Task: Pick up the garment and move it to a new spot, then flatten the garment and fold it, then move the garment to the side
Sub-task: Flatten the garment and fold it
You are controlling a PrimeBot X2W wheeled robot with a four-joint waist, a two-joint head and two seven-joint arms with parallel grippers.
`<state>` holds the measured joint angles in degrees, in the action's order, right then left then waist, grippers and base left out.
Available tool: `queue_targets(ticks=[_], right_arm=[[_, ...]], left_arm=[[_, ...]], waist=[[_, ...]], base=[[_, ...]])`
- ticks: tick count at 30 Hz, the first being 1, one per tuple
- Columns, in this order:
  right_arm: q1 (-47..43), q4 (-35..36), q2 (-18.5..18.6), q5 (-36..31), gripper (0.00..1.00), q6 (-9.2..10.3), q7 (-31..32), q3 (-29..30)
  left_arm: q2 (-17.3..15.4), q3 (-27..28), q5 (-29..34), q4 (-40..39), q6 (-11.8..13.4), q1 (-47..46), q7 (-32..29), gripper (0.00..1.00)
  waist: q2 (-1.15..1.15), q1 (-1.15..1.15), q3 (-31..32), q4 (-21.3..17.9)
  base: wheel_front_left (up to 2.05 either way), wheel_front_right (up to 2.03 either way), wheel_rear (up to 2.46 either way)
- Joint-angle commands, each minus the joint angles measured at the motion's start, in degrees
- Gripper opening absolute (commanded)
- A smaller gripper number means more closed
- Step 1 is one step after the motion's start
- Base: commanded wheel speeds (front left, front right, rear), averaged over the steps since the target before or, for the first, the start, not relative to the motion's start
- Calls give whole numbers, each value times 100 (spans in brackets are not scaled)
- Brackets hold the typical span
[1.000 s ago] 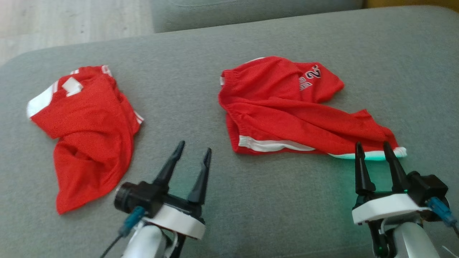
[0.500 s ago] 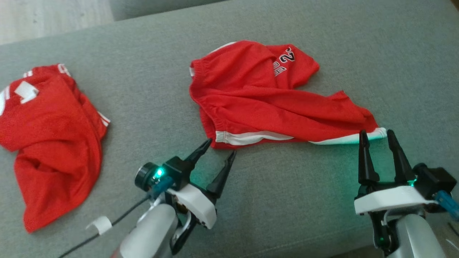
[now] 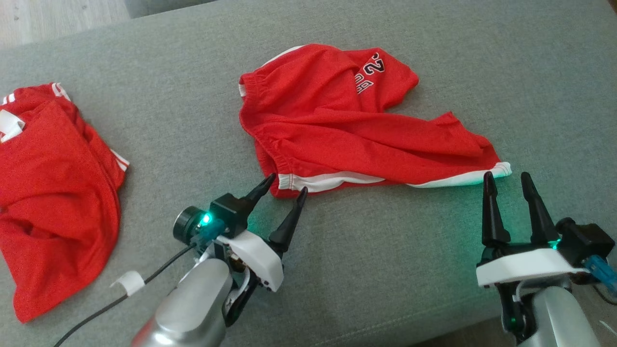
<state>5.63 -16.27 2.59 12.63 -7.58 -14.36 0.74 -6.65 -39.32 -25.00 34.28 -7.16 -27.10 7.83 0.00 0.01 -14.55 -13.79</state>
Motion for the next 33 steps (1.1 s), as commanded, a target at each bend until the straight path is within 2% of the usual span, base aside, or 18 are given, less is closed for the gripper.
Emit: queue_targets(ticks=[1,2,3,4,5,13,24,33], right_arm=[[200,179,29,32,100,9,-63,-129],[206,178,29,30,100,9,-63,-134],[210,177,29,27,100,9,-63,-138],[214,176,29,24,100,9,-63,-136],[216,173,29,21,100,9,-63,-129],[189,-81,29,-191,100,9,-63,212],[494,-1210,29,-563,100,9,35,900],[928,-2022,29,-799,100,9,358,1038]], left_arm=[[-73,110,-43,-125,-33,-254,12,100],[-72,50,-96,-108,-33,-271,-19,100],[-77,-24,-151,-103,-33,-288,-46,66],[-87,-79,-209,-102,-33,-302,-56,18],[-101,-121,-259,-103,-33,-315,-52,0],[-235,-247,-414,-217,-33,-310,335,0],[-279,-343,-384,-379,-31,-148,558,0],[-273,-423,-368,-480,-28,-132,591,0]], waist=[[0,-1,-6,-3],[0,-1,-13,-7],[0,-1,-18,-9],[0,-1,-21,-9],[0,-1,-23,-6],[0,-1,78,124],[0,-1,235,375],[0,-1,219,533]], base=[[0,0,0],[0,0,0],[0,0,0],[0,0,0],[0,0,0],[0,0,0],[0,0,0],[0,0,0]])
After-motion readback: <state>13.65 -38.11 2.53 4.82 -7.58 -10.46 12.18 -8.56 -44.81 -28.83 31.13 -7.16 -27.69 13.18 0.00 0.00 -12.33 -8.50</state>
